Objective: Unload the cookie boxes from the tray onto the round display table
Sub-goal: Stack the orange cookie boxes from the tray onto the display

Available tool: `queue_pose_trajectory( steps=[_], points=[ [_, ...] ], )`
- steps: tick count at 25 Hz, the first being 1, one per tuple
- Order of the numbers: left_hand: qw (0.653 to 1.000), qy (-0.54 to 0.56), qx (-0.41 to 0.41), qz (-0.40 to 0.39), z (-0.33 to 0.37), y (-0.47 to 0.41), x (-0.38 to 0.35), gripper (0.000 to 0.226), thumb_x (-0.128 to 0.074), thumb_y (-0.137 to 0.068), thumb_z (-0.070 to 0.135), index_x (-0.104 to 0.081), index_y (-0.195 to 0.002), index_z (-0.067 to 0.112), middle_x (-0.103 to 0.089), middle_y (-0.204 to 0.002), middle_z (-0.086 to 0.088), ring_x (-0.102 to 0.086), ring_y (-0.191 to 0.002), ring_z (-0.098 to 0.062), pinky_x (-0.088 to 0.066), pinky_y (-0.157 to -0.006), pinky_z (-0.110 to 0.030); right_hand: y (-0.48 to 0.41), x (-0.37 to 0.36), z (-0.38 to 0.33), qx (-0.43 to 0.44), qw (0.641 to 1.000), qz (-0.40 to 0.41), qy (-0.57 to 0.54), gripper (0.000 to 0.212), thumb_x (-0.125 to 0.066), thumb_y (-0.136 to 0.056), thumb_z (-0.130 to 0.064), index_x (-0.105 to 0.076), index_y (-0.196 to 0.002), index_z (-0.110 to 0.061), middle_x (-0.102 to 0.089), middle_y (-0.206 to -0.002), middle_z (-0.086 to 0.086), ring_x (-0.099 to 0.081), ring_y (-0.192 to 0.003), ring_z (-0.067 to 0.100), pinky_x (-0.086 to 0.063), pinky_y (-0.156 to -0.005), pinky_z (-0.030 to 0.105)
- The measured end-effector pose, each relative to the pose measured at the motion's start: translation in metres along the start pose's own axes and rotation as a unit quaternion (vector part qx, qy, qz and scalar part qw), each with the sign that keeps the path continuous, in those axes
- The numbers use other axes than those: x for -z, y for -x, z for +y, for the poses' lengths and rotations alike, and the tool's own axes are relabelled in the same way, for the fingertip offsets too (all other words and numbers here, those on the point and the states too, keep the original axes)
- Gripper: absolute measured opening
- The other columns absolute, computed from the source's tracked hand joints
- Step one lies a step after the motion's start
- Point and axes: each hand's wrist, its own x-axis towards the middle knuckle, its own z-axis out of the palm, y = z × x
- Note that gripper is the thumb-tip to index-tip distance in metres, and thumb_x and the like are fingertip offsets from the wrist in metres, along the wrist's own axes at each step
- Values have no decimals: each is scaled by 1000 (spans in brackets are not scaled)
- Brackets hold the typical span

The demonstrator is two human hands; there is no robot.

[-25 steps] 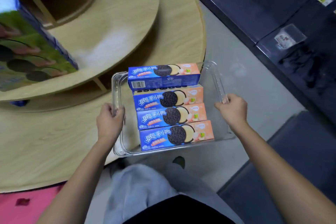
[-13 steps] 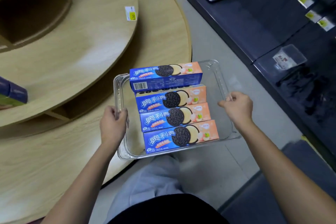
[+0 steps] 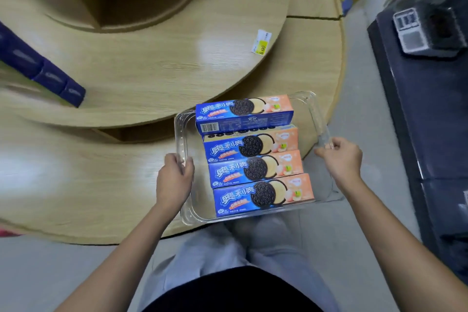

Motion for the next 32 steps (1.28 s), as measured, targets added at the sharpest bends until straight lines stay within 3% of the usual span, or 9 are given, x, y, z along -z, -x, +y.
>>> queue_pose_trajectory(
  steps=[2, 4, 7, 10, 18, 23, 26, 29, 32],
  points=[
    [999, 2, 30, 33, -1, 5, -12, 24, -51, -90, 29, -43, -88, 7, -53, -67, -2, -47, -61, -23, -28, -53, -33, -28, -7, -9, 30, 999, -37, 24, 15, -68, -66, -11, -56, -62, -3, -48, -55, 6, -42, -59, 24, -30, -50, 30],
    [995, -4, 68, 68, 4, 10, -26, 24, -51, -90, 30, -41, -87, 8, -53, -70, -5, -46, -64, -24, -30, -57, -33, -55, -13, -16, 73, 995, -66, 29, 21, -67, -66, -10, -51, -63, 3, -44, -56, 9, -37, -58, 24, -28, -51, 32],
    [984, 6, 122, 130, 14, 17, -50, 24, -50, -90, 30, -43, -91, 7, -53, -74, -6, -47, -67, -27, -31, -59, -33, -85, -17, -31, 142, 981, -120, 57, 34, -65, -69, -8, -34, -55, -9, -31, -51, 4, -26, -53, 22, -23, -45, 26],
    [973, 7, 161, 164, 27, 22, -72, 28, -50, -90, 30, -46, -96, 2, -51, -75, -8, -45, -68, -28, -30, -60, -33, -111, -20, -42, 164, 971, -158, 77, 34, -64, -70, -8, -33, -56, -11, -31, -53, 4, -25, -54, 22, -23, -47, 31],
    [966, 3, 198, 166, 34, 21, -85, 28, -49, -91, 32, -43, -94, 5, -52, -71, -5, -47, -66, -28, -33, -58, -34, -138, -34, -53, 183, 959, -201, 74, 37, -63, -70, -9, -29, -57, -13, -27, -54, 3, -23, -55, 21, -21, -48, 35],
    [964, -30, 215, 151, 34, 19, -86, 29, -46, -90, 37, -40, -89, 8, -53, -69, -4, -58, -72, -36, -36, -57, -35, -139, -30, -57, 172, 959, -209, 84, 35, -62, -74, -8, -33, -56, -16, -38, -53, -1, -35, -51, 18, -29, -48, 28],
    [956, -59, 214, 194, 42, 22, -83, 34, -50, -86, 40, -47, -101, 9, -62, -94, -9, -61, -90, -34, -43, -67, -38, -136, -27, -57, 218, 954, -189, 84, 21, -67, -71, -12, -49, -82, -14, -47, -77, -2, -47, -74, 23, -38, -62, 31],
    [955, -25, 137, 261, 58, 19, -73, 44, -56, -83, 36, -48, -119, 11, -58, -118, -7, -58, -104, -25, -47, -79, -39, -132, -25, -74, 346, 927, -142, 27, 39, -66, -73, -8, -50, -109, -8, -44, -101, 0, -47, -90, 19, -41, -80, 31],
    [959, 90, 117, 244, 86, -2, -63, 47, -54, -86, 39, -46, -124, 12, -58, -123, -4, -57, -107, -19, -44, -81, -32, -121, -34, -100, 282, 919, -275, 17, 45, -64, -80, -12, -46, -121, -9, -52, -103, 2, -54, -88, 18, -46, -82, 31]
  ],
)
